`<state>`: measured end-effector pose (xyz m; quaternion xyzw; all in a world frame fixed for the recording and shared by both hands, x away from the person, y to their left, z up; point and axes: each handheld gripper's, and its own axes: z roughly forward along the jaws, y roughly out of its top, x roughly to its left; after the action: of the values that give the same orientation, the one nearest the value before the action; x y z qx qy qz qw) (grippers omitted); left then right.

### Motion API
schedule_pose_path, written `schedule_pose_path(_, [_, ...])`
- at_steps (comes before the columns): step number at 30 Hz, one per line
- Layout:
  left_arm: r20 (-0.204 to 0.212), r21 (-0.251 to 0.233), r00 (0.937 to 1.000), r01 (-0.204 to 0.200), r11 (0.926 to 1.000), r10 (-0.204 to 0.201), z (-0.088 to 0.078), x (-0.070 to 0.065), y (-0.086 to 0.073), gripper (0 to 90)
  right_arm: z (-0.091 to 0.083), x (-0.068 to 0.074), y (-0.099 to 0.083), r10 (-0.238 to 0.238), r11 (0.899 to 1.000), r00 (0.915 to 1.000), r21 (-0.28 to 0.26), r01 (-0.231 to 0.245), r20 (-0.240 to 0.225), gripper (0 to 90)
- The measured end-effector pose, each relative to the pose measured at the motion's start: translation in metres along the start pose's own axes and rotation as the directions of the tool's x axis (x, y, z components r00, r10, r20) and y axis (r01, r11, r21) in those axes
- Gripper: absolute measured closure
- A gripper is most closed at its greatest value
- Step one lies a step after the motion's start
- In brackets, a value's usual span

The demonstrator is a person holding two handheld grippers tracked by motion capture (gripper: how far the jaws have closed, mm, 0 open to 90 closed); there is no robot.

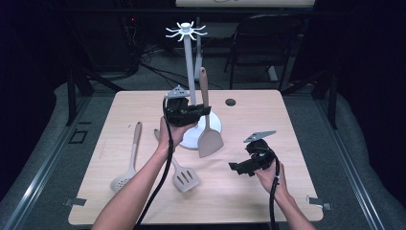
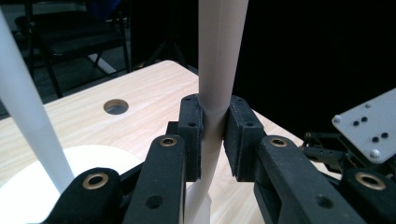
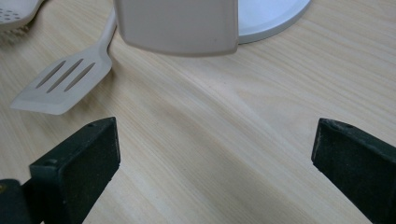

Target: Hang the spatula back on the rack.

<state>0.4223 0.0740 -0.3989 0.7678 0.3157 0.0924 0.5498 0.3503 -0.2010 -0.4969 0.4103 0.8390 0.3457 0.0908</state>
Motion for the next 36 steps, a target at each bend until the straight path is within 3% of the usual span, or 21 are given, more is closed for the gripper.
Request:
schedule_pose_path(17, [-0.026,-0.013,0.9989,-0.039,0.9991,0.039,-0.010,0.010,0.023,77.9,0.002,0.000,0.000,-0.008,1.000,1.0000,0.016,0.008,0.002,0.8])
schedule_pose_path(22, [-0.035,0.008,0.9976,-0.060,0.9982,0.060,-0.011,0.011,0.032,77.9,0.003,0.001,0.000,-0.006,1.000,1.0000,0.011,0.006,0.004,1.0])
schedule_pose_path(36, [-0.045,-0.007,0.9973,-0.058,0.9983,0.057,-0.013,0.015,0.056,77.8,0.002,0.002,0.001,-0.021,1.000,0.9998,0.001,0.021,0.006,1.8])
